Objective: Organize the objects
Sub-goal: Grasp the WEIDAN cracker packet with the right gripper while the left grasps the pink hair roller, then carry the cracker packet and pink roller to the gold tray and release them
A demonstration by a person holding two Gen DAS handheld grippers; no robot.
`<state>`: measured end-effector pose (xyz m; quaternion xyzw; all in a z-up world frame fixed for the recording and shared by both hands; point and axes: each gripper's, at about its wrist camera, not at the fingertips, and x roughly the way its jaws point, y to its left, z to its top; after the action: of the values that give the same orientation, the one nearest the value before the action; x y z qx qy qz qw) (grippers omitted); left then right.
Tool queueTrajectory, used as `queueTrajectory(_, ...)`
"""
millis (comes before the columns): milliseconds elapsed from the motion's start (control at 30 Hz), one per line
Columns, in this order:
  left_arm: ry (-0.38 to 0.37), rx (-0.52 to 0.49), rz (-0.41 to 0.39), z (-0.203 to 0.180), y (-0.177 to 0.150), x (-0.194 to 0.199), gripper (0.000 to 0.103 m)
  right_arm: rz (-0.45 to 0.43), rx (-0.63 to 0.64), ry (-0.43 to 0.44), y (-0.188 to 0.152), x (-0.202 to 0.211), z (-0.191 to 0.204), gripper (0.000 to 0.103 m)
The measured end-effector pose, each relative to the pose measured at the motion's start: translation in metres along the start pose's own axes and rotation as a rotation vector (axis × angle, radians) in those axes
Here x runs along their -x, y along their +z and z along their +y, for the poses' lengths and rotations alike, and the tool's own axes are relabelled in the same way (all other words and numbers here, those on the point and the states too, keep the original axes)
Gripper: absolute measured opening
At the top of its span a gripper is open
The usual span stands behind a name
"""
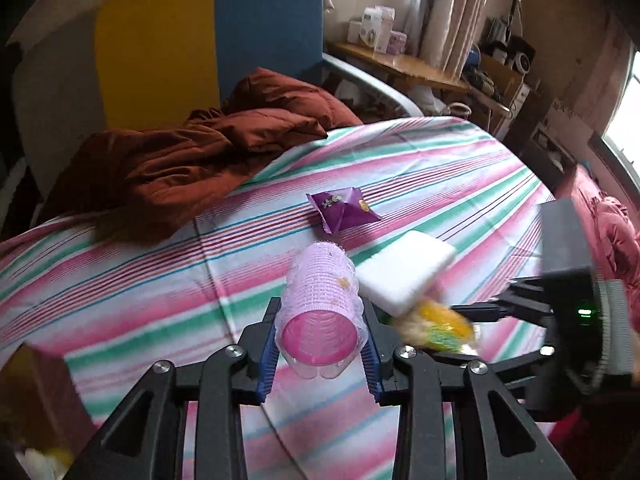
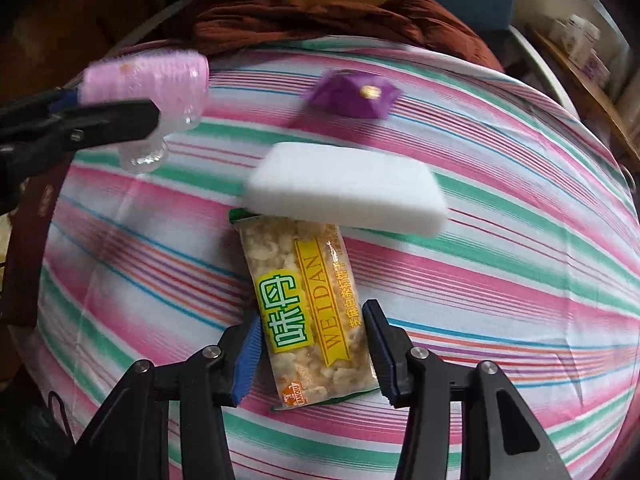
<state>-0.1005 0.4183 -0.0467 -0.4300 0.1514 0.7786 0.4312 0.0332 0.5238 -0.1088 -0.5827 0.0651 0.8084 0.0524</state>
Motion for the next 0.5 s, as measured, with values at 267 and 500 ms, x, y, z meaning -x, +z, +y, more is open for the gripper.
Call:
queueTrajectory(267,0.005,0.029,-0.094,-0.006,-0.031,0.063,0.036,-0.012,0.020,0.010,-0.004,0.002,0.016,0.049)
queueTrajectory(500,-0.011,0.070,-0.147,-0.001,-0.055,0.097,0.036,-0.005,0.027,-0.009,-0.004,-0.004,0.043,0.049)
